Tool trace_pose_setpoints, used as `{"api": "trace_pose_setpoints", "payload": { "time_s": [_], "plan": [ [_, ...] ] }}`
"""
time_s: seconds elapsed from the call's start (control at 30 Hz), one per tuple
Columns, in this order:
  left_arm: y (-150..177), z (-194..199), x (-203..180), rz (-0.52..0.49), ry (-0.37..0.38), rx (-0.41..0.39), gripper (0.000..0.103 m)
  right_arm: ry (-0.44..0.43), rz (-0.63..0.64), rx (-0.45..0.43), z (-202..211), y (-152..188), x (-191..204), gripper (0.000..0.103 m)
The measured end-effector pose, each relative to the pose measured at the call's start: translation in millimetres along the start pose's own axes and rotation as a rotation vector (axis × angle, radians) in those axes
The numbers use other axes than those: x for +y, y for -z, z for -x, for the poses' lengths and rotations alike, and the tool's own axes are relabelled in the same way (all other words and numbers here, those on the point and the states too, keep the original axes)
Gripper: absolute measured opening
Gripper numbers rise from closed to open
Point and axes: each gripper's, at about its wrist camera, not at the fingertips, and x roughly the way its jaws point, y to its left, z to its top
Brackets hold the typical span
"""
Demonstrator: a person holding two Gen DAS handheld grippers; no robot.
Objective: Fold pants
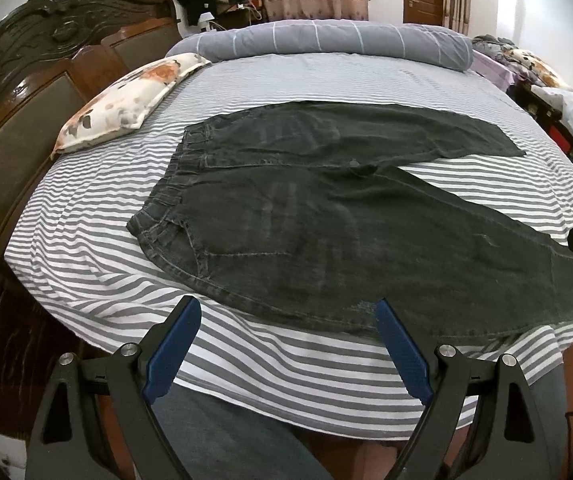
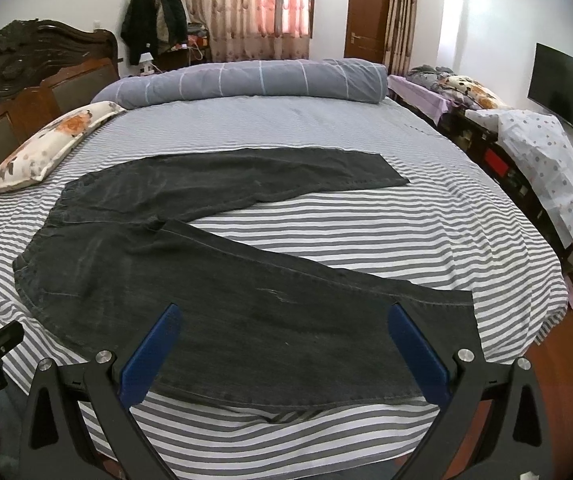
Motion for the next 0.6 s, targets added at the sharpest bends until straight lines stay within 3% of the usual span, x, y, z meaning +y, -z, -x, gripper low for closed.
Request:
{"api": "trace_pose_setpoints", "payload": {
  "time_s": [0.6],
  "plan": [
    [-0.5, 3.6, -7.1, -0.032, 0.006, -0.004, 0.089, 0.049, 0.004, 0.088, -14.9, 3.5, -5.3, 0.103]
  ]
}}
